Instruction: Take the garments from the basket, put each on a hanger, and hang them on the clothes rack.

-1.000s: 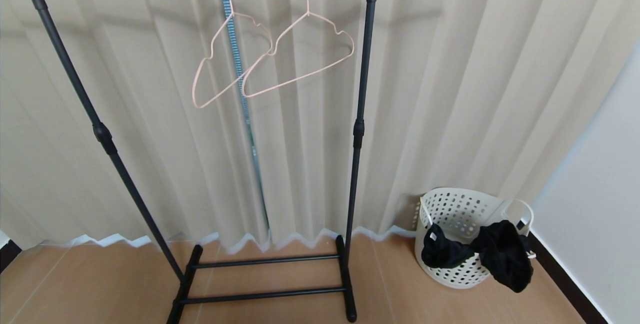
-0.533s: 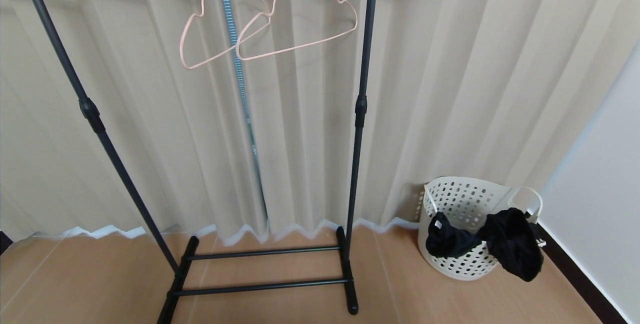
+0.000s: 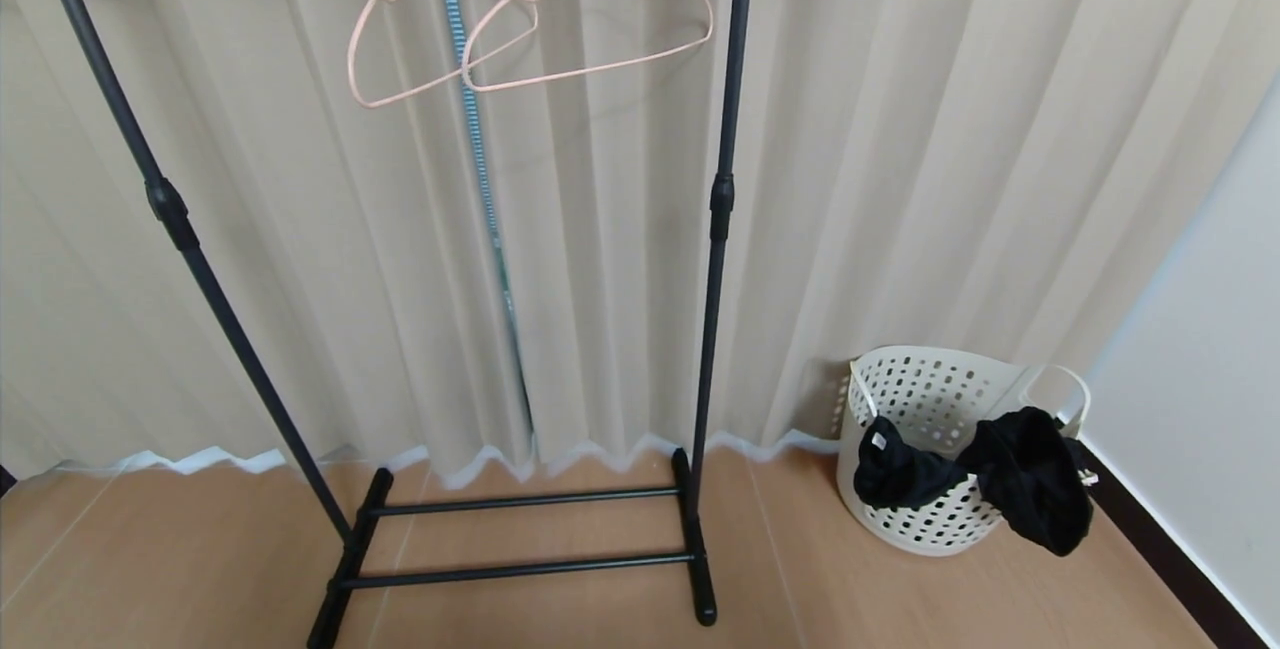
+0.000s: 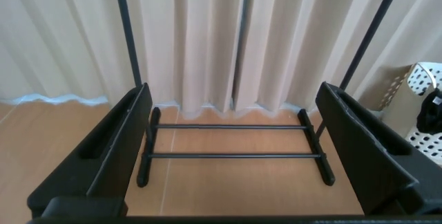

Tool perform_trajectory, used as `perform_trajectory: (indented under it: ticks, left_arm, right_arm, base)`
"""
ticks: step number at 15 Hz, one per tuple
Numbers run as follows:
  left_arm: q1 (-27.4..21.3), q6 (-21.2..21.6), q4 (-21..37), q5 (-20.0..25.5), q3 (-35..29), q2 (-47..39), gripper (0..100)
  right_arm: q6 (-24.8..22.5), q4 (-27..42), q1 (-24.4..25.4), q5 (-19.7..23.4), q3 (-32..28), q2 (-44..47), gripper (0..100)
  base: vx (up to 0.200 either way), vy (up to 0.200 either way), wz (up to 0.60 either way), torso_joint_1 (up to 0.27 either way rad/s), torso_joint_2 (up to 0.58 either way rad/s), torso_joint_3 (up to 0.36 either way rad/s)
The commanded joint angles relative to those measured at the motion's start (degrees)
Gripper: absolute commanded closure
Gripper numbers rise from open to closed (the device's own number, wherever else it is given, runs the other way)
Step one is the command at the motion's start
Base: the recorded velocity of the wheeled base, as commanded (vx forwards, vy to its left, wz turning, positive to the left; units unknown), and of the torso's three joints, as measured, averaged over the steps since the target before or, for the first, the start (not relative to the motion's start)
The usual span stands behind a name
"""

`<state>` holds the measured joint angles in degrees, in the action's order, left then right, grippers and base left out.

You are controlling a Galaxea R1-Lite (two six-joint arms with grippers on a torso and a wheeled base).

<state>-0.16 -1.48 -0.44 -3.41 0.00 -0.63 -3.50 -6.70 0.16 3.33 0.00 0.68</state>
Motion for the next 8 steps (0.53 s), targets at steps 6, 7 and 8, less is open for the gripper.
perform_trajectory:
  ticks: [6, 7, 8]
  left_arm:
    - [-0.02, 0.07, 0.00, -0.01, 0.00, -0.07, 0]
    - [-0.02, 0.07, 0.00, -0.01, 0.00, -0.07, 0]
    - [-0.02, 0.07, 0.00, -0.01, 0.00, -0.07, 0]
  right_arm:
    - [0.25, -0.06, 0.02, -0.08, 0.00, 0.02, 0]
    - [0.25, -0.06, 0.02, -0.08, 0.00, 0.02, 0]
    - [0.25, -0.06, 0.02, -0.08, 0.00, 0.02, 0]
  base:
    - [0.000, 0.000, -0.20, 0.000, 0.00, 0.001]
    - [0.000, -0.200, 0.00, -0.007, 0.00, 0.007]
    - [0.000, -0.200, 0.00, 0.002, 0.01, -0.002]
